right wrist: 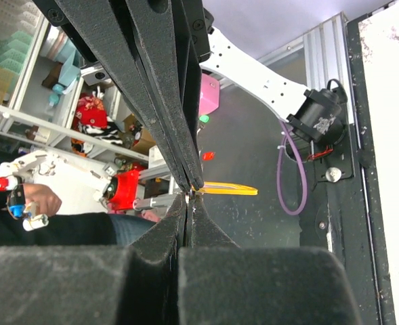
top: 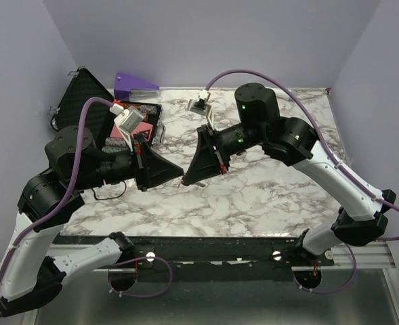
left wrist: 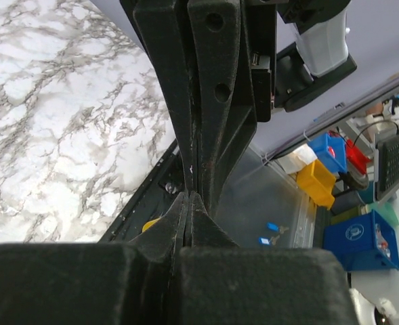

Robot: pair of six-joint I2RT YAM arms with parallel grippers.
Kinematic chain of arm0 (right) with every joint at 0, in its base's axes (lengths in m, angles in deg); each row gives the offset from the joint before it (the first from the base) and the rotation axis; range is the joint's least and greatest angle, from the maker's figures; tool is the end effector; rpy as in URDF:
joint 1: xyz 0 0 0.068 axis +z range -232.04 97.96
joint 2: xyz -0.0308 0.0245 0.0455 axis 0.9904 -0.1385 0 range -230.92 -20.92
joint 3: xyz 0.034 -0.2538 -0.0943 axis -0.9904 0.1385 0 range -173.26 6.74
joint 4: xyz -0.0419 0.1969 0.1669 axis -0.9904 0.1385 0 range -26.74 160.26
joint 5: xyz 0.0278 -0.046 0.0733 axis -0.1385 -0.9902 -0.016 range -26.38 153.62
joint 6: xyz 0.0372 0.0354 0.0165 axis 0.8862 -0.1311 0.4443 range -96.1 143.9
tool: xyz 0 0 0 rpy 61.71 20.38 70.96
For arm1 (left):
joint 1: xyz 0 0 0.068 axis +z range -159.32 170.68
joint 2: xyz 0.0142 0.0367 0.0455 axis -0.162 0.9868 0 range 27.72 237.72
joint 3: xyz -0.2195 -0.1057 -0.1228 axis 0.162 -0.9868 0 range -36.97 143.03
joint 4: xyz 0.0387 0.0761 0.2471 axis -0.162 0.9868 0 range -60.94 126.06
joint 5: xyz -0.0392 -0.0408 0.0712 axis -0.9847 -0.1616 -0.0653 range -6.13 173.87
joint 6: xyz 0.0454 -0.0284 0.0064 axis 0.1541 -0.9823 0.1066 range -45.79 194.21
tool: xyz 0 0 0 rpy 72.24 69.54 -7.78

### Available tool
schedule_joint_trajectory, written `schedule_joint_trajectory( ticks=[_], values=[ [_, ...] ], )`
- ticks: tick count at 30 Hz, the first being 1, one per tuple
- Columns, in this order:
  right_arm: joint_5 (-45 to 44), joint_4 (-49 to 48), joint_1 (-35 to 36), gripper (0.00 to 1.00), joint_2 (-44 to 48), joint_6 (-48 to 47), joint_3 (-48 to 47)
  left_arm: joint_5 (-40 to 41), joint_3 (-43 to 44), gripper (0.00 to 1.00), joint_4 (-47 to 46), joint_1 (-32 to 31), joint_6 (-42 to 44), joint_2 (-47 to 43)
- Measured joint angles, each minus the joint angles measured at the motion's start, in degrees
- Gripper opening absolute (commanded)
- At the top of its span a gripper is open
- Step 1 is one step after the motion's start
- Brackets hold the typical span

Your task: Remove the keys from the keyring

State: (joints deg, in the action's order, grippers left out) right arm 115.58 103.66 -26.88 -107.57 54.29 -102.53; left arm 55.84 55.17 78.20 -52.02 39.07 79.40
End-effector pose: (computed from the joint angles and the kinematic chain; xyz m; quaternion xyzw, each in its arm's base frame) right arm 0.1478 0.2614 0.4975 -0.4079 0.6540 0.6195 0.1486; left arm 0.0680 -0.0854 0.5093 0.2059 0.7241 -0.5400 0.3765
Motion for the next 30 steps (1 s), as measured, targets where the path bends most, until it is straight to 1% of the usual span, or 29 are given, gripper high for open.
schedule_joint_trajectory(
  ticks=[8,16,25,30],
  values=[
    [0.59,4.74,0.02,0.01,0.46,-1.86,0.92,-6.32,0.11,0.00,2.60,0.37,3.30,2.34],
    [2.40,5.88,0.02,0.01,3.80,-2.23,6.75,-14.10,0.72,0.00,5.77,-0.02,6.05,6.75],
    [4.72,5.53,0.02,0.01,9.73,-2.45,14.95,-21.14,5.64,0.00,11.89,-5.92,9.46,15.37],
    [4.98,5.51,0.24,0.01,12.28,-2.40,18.60,-22.05,7.04,0.00,13.99,-8.33,9.77,18.27]
  ],
)
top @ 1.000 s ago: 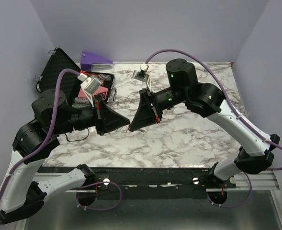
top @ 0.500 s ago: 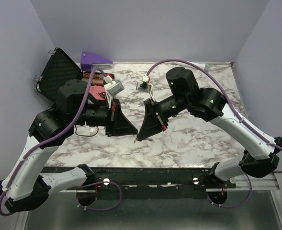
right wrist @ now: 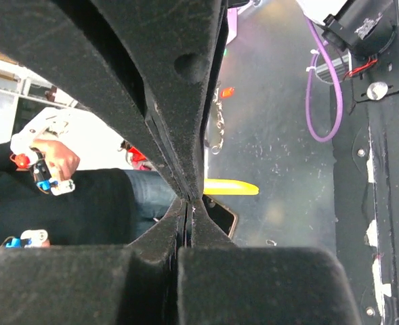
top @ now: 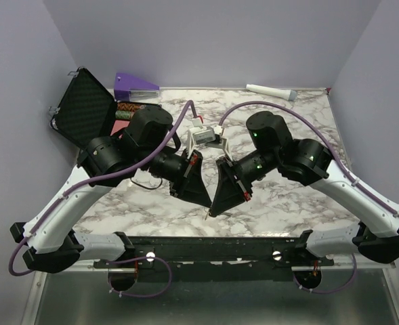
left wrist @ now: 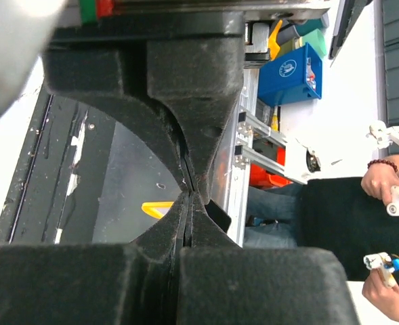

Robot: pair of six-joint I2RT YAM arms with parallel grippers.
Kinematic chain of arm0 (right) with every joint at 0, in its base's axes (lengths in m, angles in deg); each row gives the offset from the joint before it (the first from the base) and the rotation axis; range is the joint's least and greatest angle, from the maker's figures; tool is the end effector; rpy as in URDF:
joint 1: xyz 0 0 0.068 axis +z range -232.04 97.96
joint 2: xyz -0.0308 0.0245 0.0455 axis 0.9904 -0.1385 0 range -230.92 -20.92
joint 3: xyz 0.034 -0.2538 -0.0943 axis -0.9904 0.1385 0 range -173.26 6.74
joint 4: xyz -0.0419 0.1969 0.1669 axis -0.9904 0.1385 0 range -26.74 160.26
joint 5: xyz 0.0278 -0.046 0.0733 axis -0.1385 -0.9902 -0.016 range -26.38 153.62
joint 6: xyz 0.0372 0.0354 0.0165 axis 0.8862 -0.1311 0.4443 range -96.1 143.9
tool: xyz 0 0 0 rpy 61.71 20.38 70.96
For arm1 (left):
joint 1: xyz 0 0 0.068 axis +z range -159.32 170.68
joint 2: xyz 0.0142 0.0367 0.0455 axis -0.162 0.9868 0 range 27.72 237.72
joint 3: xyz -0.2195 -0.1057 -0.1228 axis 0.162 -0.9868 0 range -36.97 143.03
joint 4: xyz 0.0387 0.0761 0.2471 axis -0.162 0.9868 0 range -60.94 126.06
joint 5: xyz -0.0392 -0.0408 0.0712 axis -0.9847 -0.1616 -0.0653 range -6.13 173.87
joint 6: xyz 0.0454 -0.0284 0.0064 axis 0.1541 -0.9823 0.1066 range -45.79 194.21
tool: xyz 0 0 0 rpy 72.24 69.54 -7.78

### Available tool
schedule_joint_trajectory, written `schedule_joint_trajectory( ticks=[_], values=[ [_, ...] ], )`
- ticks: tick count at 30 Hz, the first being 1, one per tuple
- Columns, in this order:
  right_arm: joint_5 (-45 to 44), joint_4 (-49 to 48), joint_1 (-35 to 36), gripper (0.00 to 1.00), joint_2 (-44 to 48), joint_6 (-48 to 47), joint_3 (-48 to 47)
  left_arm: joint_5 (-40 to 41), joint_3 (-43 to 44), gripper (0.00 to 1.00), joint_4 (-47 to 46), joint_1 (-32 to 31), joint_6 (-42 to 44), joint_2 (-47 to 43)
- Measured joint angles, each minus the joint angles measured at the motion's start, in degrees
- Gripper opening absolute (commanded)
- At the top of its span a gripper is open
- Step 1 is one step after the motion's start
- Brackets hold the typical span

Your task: Remove the keys from the keyring

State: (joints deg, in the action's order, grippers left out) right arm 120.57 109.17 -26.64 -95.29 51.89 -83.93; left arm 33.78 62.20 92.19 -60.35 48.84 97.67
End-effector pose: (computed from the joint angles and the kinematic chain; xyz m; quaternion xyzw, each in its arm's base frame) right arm 0.1165 0.2214 0.4481 -0.4130 0.6813 0.6017 0.0560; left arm 0.1010 -0.1682 0.4795 0.3716 0.7355 -0.5570 0.1037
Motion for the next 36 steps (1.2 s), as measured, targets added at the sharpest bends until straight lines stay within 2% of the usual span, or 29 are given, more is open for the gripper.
schedule_joint_trajectory(
  ticks=[6,14,19,26,36],
  values=[
    [-3.76,-3.74,0.02,0.01,3.72,0.61,3.19,5.64,-0.31,0.00,-1.60,-1.27,-4.35,-1.16],
    [-8.63,-12.31,0.04,0.01,7.02,3.76,7.89,18.08,-10.88,0.00,-12.68,-2.80,-16.04,-11.56],
    [-11.15,-16.00,0.04,0.01,7.45,6.05,8.76,25.83,-14.51,0.00,-16.41,-4.39,-20.90,-16.06],
    [-16.83,-17.73,0.07,0.01,5.90,9.84,6.23,34.07,-15.08,0.00,-17.68,-4.96,-22.75,-18.88],
    [-19.45,-23.06,0.33,0.01,1.18,16.90,3.54,44.02,-19.06,0.00,-20.83,-4.81,-26.21,-25.00]
  ],
)
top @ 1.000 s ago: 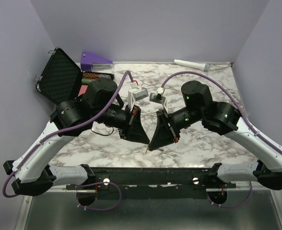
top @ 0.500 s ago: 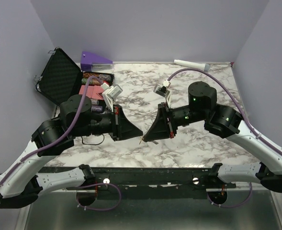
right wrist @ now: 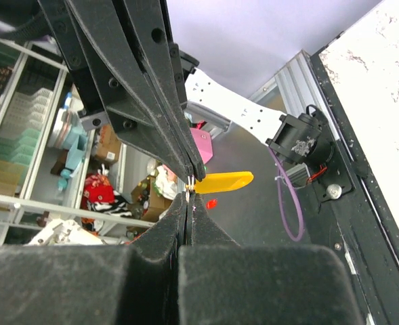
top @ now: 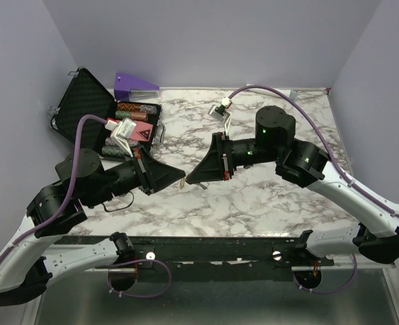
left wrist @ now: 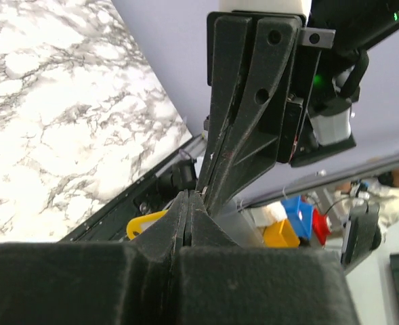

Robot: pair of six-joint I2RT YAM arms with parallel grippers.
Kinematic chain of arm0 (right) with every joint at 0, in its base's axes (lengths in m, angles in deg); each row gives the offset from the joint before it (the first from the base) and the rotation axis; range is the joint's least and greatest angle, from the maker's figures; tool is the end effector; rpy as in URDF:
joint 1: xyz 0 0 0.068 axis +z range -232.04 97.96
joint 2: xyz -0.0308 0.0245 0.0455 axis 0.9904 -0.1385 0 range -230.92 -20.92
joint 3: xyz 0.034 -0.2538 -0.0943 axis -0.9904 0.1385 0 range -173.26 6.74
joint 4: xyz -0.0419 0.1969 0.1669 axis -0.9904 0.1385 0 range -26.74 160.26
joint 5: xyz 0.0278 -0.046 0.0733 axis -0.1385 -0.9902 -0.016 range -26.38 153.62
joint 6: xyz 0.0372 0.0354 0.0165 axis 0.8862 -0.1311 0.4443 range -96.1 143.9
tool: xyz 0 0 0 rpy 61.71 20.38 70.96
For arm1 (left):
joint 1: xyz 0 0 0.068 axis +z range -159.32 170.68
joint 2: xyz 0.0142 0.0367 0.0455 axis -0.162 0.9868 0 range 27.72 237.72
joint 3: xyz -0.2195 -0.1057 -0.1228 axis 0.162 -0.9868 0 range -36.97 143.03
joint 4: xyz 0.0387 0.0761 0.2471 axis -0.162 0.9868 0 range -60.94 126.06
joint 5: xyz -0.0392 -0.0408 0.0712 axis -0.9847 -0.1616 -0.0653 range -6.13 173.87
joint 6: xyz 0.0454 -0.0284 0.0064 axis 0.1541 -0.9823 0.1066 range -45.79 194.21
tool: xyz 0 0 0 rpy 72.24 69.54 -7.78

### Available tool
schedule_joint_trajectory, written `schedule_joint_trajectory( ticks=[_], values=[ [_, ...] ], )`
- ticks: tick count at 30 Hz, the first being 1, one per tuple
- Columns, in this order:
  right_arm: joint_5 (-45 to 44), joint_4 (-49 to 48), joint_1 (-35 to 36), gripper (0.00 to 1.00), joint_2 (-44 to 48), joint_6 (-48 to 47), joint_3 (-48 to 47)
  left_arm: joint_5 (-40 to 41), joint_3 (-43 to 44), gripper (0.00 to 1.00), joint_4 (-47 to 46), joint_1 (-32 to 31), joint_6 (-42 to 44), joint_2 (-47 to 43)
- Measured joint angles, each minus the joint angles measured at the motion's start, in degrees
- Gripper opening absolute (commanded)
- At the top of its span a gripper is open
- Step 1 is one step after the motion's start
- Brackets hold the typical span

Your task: Remove the keys from the keyring

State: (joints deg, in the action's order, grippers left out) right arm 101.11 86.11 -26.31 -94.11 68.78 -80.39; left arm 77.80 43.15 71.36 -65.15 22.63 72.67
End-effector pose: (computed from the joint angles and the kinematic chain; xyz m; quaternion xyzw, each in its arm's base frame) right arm 0.1330 0.2337 0.4677 -0.2760 0.6967 0.6296 0.2053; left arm 0.0572 -0.0909 0.4766 0.0627 0.7469 -0.5560 0.3592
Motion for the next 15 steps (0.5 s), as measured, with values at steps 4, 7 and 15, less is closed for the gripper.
schedule_joint_trajectory(
  ticks=[4,7,15],
  values=[
    [-2.54,-1.84,-0.02,0.01,-0.33,1.86,0.48,3.56,-4.96,0.00,-4.09,0.00,-2.54,-3.08],
    [-3.82,-3.80,-0.02,0.01,-0.24,3.41,1.97,5.75,-7.52,0.00,-6.27,0.02,-3.65,-4.35],
    [-5.99,-7.23,0.07,0.01,-0.72,4.46,2.40,8.85,-4.63,0.49,-4.22,0.17,-1.31,-4.22]
  ],
)
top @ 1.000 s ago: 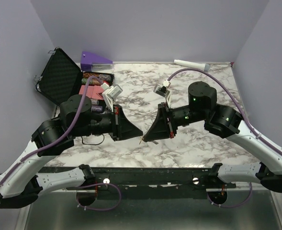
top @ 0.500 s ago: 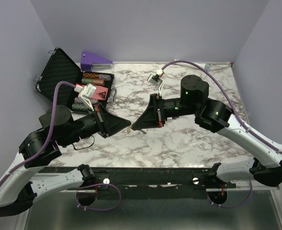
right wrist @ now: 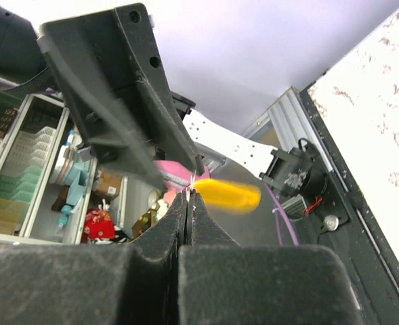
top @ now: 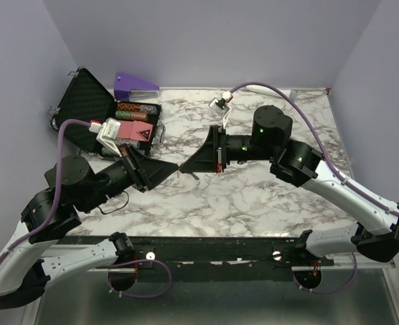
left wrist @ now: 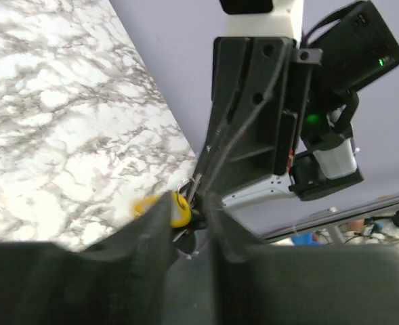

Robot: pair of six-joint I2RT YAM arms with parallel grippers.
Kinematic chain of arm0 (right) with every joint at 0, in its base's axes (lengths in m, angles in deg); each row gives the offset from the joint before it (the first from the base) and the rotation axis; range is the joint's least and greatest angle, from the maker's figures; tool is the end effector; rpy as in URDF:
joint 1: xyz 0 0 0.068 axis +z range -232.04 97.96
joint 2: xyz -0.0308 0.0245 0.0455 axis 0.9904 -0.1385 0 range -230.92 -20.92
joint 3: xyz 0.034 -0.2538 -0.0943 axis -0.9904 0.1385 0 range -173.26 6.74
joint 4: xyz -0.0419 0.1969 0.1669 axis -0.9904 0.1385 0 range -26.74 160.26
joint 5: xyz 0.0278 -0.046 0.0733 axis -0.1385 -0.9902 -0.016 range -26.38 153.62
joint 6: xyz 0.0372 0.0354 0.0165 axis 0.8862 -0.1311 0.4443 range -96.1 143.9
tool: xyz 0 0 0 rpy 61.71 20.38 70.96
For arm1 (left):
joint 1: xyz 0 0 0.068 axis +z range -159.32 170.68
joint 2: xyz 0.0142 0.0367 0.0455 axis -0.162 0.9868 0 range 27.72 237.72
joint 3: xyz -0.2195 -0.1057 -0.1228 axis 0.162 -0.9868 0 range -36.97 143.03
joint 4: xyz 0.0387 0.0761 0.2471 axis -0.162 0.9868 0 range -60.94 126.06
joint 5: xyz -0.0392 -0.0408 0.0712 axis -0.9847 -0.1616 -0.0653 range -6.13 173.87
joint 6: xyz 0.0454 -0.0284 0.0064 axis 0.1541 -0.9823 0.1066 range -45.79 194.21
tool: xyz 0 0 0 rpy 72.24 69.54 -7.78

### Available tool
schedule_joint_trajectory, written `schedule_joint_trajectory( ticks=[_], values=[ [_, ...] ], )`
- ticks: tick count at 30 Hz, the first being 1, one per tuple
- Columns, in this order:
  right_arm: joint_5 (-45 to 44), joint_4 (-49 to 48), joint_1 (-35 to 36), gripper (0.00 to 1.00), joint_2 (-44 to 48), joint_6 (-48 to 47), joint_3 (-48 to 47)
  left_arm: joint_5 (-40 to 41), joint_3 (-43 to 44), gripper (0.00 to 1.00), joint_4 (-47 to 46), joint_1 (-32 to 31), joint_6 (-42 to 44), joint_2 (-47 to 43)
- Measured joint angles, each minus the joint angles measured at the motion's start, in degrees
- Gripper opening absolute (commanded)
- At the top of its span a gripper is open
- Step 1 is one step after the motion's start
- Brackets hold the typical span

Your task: Remove the keys from the keyring

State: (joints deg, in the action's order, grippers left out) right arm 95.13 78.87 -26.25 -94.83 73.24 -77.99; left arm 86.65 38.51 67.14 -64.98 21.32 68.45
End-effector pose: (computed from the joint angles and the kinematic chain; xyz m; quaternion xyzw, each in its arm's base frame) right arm 0.1422 0.2422 0.4635 -0.2233 0.6970 0.6388 0.2374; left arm 0.0558 -0.0786 0.4683 0.0009 0.7274 -0.5466 0.4149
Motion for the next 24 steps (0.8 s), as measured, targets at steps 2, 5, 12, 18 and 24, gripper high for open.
schedule_joint_trajectory(
  ticks=[2,5,12,18,24],
  values=[
    [-0.15,-0.13,-0.02,0.01,-1.03,-0.44,-1.25,0.74,2.21,0.57,1.60,-0.28,1.53,-0.11],
    [0.68,-0.46,-0.13,0.01,-2.47,-1.29,-2.51,1.90,5.55,0.54,3.58,-0.35,5.25,-1.33],
    [6.36,-0.46,-0.28,0.01,-3.67,-2.45,-5.51,0.00,13.53,0.54,6.69,-0.35,14.75,-3.39],
    [13.62,-0.35,-0.28,0.01,-6.38,-2.86,-12.02,-6.67,18.36,0.51,9.79,-0.35,21.33,-3.21],
    [17.97,2.34,-0.28,0.01,-9.07,-4.31,-16.39,-12.85,20.13,0.36,11.04,-0.35,25.73,-1.18]
  ],
)
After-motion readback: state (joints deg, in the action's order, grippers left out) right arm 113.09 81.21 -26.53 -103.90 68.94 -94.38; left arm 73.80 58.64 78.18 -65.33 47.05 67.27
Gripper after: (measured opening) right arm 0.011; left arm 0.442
